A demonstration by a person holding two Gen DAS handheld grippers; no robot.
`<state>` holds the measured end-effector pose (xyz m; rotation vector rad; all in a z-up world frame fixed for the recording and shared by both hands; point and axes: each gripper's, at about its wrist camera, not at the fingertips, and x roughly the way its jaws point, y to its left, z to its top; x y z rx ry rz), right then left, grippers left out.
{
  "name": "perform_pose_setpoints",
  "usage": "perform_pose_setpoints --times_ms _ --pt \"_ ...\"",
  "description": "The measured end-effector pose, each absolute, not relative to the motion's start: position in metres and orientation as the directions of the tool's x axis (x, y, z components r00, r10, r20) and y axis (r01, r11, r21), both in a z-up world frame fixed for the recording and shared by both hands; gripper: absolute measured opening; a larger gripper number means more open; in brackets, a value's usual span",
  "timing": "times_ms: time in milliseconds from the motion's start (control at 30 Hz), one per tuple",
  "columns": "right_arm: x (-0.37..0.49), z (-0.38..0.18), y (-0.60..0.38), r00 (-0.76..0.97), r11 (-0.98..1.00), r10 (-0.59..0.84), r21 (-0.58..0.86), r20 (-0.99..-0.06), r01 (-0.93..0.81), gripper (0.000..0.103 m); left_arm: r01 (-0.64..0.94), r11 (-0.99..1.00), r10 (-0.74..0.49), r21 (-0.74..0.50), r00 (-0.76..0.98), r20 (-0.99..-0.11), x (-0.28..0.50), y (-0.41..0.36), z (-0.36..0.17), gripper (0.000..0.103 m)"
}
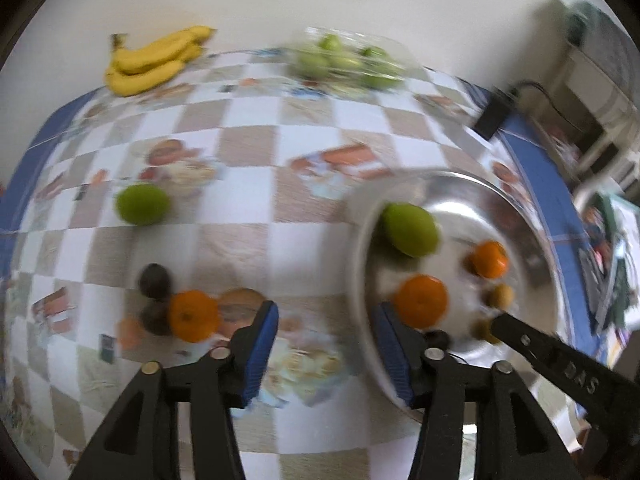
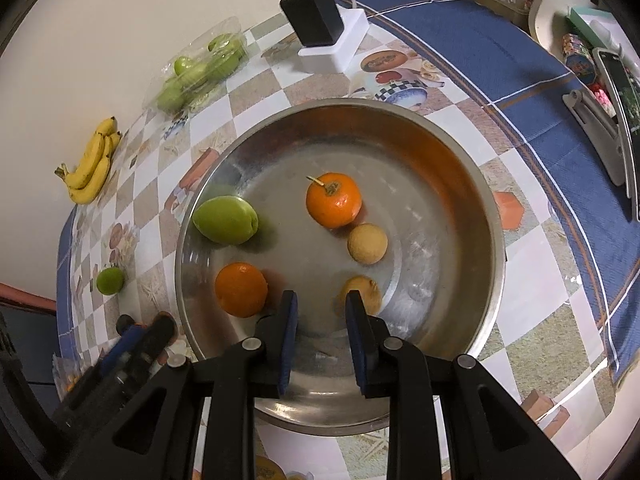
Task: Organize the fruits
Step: 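Open both grippers to drop the kiwi and dark cherry into the bowl, then move both open tools back over the fruit cluster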
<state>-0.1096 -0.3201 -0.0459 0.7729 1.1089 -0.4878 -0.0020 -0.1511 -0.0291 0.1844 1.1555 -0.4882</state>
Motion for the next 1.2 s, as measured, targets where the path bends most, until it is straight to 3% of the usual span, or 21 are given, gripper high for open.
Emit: perform_pose_setpoints --times_ms 67,200,267,433,533,700,800,867,1200 --pt "-0.107 -0.047 -0.318 0.372 0.660 0.021 0.292 -0.928 0.692 0.039 0.422 0.903 -0.243 -0.085 0.338 -0.909 0.004 -0.142 -0.029 0.064" --pt "-0.102 -0.047 -0.313 0.352 0.684 0.001 0.258 -0.936 0.683 0.051 0.341 0.939 -0.180 -0.049 0.363 -0.914 0.015 -0.124 -0.032 0.070" --pt "-0.100 -0.047 -0.312 0.348 0.693 -0.008 0.246 -0.937 0.678 0.066 0.317 0.947 -0.160 -0.038 0.366 -0.917 0.018 -0.119 -0.034 0.076" --pt "-0.097 -0.046 -0.309 0.342 0.710 -0.028 0.222 -0.939 0.668 0.068 0.281 0.959 -0.144 -0.037 0.369 -0.918 0.024 -0.109 -0.037 0.082" --pt "-0.096 -0.047 -0.307 0.337 0.716 -0.041 0.208 -0.940 0.667 0.082 0.272 0.962 -0.129 -0.023 0.379 -0.916 0.026 -0.107 -0.037 0.092" --pt "-0.095 -0.046 -0.305 0.341 0.725 -0.048 0.202 -0.939 0.658 0.083 0.262 0.965 -0.125 -0.020 0.393 -0.911 0.027 -0.102 -0.034 0.095" --pt "-0.094 -0.045 -0.303 0.346 0.733 -0.054 0.198 -0.937 0.651 0.085 0.252 0.968 -0.123 -0.017 0.410 -0.904 0.028 -0.099 -0.032 0.103" --pt "-0.094 -0.043 -0.302 0.354 0.738 -0.070 0.191 -0.932 0.647 0.103 0.249 0.968 -0.115 -0.005 0.429 -0.896 0.029 -0.097 -0.030 0.103" --pt "-0.090 -0.040 -0.297 0.384 0.753 -0.076 0.199 -0.920 0.627 0.103 0.251 0.968 -0.131 -0.018 0.445 -0.886 0.032 -0.091 -0.027 0.103"
